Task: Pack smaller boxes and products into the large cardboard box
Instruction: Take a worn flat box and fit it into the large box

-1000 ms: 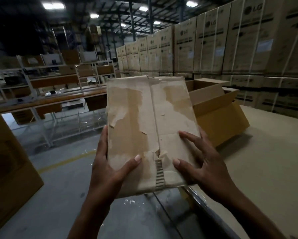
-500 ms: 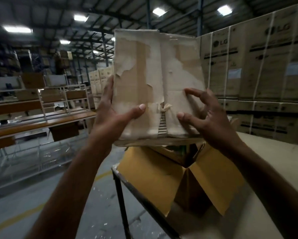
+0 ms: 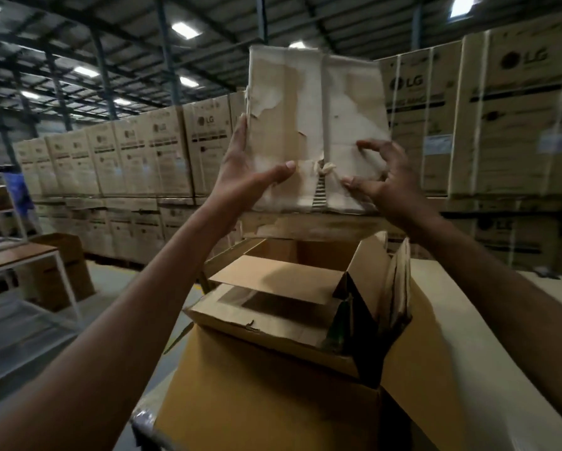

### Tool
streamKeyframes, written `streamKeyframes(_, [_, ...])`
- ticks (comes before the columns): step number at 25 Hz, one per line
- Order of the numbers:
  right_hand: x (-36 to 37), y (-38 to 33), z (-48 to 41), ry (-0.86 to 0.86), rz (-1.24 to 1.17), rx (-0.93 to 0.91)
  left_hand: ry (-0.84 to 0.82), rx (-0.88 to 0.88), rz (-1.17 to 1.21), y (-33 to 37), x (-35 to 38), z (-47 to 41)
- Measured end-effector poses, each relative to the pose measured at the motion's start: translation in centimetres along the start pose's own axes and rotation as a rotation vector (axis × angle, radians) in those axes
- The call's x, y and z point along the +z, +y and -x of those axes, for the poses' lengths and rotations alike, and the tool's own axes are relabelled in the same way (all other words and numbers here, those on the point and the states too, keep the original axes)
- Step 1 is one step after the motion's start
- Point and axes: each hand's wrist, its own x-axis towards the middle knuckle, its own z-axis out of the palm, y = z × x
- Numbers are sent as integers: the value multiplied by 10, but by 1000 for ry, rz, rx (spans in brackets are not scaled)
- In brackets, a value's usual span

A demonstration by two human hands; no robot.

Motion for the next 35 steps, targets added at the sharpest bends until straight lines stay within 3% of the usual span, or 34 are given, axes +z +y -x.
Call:
streamKeyframes(6, [55, 68, -52, -9, 136, 150, -106, -98, 79, -109, 25, -63])
streamKeyframes(12, [96, 110, -69, -54, 275, 444, -338, -376, 134, -182, 32, -109])
streamKeyframes(19, [105, 86, -72, 48, 438, 672, -555, -432, 220, -212, 43, -148])
streamKeyframes(22, [114, 80, -70, 12, 567, 714, -644, -413, 67, -226, 43, -155])
streamKeyframes(25, [131, 92, -54, -128, 650, 794, -800, -329, -180, -254, 47, -148])
streamKeyframes(30, [149, 106, -65, -398, 821, 832, -999, -334, -296, -292, 72, -132])
streamKeyframes(32, [161, 113, -73, -615, 810, 831, -1008, -240, -400, -300, 83, -134])
streamKeyframes(35, [187, 133, -62, -1025, 884, 870, -1290, -190, -538, -302, 98, -112])
